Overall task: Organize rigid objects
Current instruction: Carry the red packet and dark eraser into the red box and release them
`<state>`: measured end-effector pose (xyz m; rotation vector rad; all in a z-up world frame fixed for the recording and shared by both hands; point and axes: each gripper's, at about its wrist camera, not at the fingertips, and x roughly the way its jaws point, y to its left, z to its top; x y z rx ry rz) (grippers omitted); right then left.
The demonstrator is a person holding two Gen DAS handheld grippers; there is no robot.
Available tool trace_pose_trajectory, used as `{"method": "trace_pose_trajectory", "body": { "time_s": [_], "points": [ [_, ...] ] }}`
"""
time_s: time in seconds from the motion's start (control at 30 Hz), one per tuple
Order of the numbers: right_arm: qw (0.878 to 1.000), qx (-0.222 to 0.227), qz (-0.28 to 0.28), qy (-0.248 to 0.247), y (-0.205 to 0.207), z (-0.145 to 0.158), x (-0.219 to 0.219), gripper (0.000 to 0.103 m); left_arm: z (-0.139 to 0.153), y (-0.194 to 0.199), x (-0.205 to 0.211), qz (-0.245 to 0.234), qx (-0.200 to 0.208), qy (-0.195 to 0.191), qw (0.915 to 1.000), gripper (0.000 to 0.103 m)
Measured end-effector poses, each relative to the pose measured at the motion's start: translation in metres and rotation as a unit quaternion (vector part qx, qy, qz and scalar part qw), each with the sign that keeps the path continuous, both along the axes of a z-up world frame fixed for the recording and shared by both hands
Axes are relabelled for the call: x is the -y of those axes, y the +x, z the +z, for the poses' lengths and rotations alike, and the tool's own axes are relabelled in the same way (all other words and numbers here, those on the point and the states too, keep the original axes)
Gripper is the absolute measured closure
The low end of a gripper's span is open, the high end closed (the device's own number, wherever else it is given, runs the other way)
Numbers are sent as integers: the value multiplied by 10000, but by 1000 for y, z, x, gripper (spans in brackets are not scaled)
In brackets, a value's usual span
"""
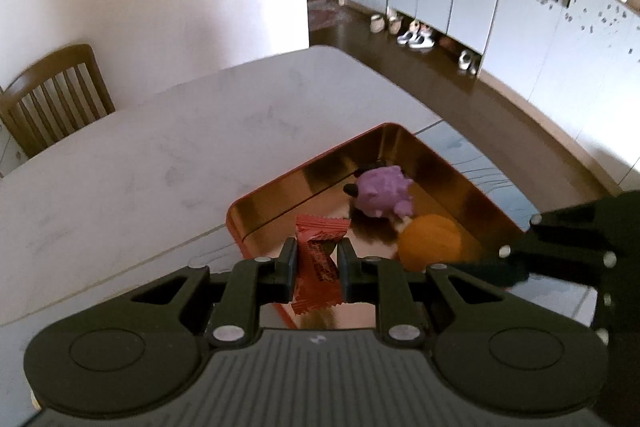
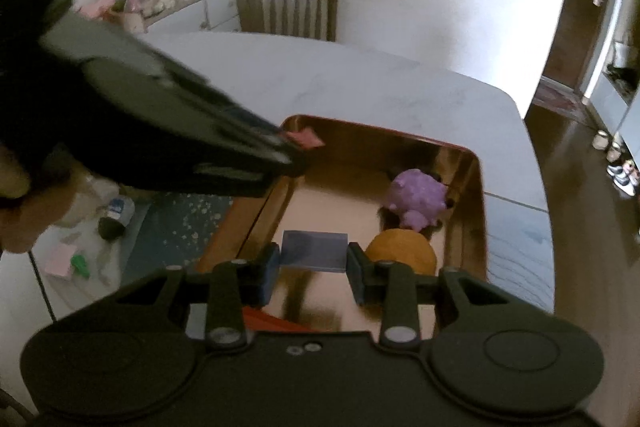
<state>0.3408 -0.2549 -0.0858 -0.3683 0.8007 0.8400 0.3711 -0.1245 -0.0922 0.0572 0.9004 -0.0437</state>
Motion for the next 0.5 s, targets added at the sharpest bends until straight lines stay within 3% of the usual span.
{"method": "trace_pose_trajectory", "body": {
  "time_s": [0.5],
  "points": [
    [9992,-161,264,-260,27,-26,-19,69,-38,59,4,-14,-479,43,9988,83]
  ]
}}
